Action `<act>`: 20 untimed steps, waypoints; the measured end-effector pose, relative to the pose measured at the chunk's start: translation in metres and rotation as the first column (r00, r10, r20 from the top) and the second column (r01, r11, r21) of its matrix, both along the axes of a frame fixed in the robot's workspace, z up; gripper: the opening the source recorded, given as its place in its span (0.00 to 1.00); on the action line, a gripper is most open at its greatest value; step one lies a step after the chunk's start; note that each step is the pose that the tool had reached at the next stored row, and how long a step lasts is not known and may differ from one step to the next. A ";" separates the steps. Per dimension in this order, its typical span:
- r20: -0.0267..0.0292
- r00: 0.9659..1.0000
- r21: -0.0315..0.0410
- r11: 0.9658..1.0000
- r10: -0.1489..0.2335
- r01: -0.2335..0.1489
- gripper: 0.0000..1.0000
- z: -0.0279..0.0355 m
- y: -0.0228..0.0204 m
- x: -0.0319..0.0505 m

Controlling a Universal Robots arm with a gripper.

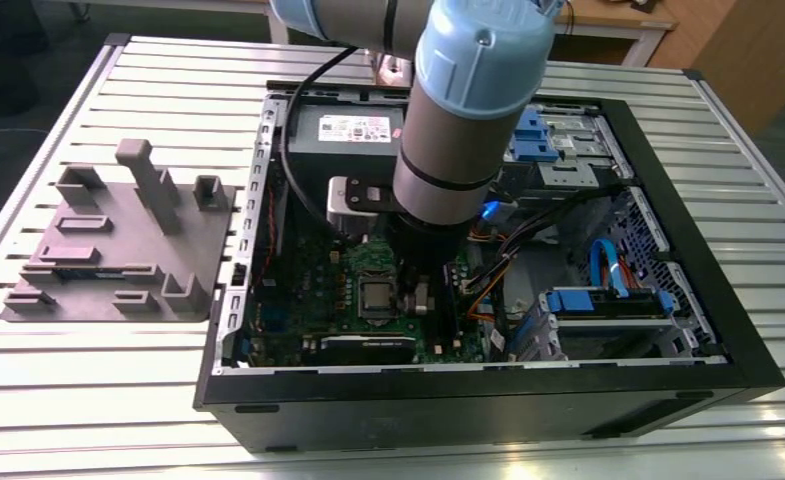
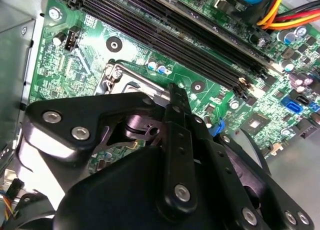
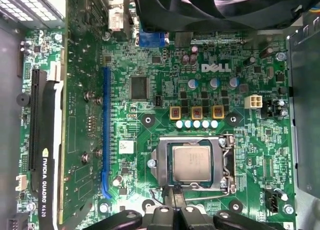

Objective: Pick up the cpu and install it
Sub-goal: 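Install the first cpu locking lever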

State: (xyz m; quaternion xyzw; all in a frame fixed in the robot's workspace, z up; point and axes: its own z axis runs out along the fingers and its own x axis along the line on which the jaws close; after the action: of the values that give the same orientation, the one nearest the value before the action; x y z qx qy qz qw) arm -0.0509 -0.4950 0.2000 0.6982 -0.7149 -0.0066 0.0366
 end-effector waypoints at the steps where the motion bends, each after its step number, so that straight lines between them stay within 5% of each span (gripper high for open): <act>1: 0.000 1.000 0.000 1.000 0.000 0.000 0.10 -0.0007 0.0000 0.0001; 20: 0.000 1.000 0.003 1.000 0.001 -0.001 0.10 -0.0128 0.0001 0.0067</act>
State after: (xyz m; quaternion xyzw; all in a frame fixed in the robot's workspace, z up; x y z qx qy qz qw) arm -0.0442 -0.4950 0.1873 0.6988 -0.7145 -0.0076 0.0353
